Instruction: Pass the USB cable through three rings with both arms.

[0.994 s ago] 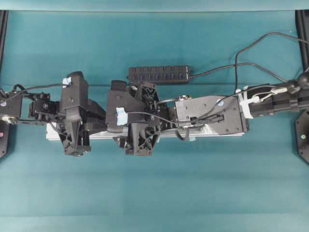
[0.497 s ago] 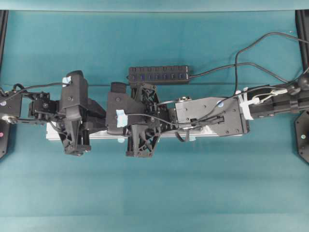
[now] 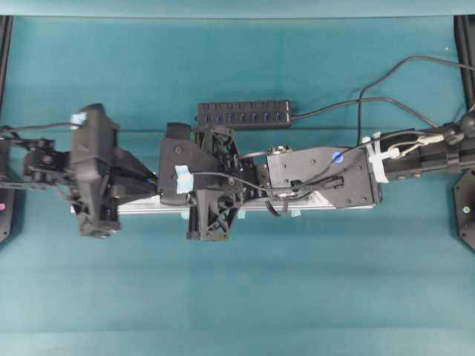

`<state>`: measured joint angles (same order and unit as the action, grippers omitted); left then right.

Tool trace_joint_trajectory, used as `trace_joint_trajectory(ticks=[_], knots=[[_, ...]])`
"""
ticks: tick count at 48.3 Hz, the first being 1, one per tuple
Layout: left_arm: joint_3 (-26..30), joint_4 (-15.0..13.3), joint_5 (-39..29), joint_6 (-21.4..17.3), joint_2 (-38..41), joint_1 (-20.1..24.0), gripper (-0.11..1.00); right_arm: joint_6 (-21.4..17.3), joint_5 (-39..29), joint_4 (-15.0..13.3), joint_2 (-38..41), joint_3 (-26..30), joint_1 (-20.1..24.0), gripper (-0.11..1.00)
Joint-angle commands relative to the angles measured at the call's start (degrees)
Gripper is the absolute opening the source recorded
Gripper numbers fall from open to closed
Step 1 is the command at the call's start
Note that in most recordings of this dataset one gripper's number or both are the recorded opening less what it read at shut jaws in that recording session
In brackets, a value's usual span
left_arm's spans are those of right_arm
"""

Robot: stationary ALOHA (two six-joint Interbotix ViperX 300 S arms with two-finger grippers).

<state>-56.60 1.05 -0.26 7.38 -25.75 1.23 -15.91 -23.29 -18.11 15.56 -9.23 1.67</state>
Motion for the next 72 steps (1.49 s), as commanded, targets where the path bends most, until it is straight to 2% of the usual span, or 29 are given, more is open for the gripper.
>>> trace_joint_trajectory(ticks=[1,9,13,23,31,42,50,72], knots=[[-0.2,0.1,0.2,-0.2,-3.4,-0.2,0.15,0.6,-0.4,0.0,-0.4,0.1,0.0,-0.08],[-2.5,0.2,-0.4,-0.2,-8.0,0.2,0.50,0.6,-0.4,0.0,-0.3,-0.1,0.0,-0.08],[-3.6,0.1,-2.0,-0.2,-10.9,0.3,0.58,0.6,-0.4,0.0,-0.3,-0.1,0.0,-0.08],[-5.8,0.1,-7.5,-0.1,-18.7,0.3,0.53,0.6,-2.7,0.0,0.4,0.8,0.0,-0.08],[-6.5,0.1,-14.2,-0.1,-24.9,0.5,0.52,1.2,-7.2,-0.1,2.5,3.4,0.1,-0.08],[-6.5,0.1,-22.2,-0.2,-28.9,2.2,0.52,8.5,-14.8,0.4,8.1,10.7,0.1,-0.08],[-7.1,0.2,-22.9,-0.3,-28.9,2.5,0.52,12.0,-18.8,0.9,10.6,14.5,-0.5,-0.08],[-8.3,0.1,-22.8,-0.3,-29.0,2.5,0.52,13.0,-23.6,1.2,14.3,15.1,-3.5,-0.08]])
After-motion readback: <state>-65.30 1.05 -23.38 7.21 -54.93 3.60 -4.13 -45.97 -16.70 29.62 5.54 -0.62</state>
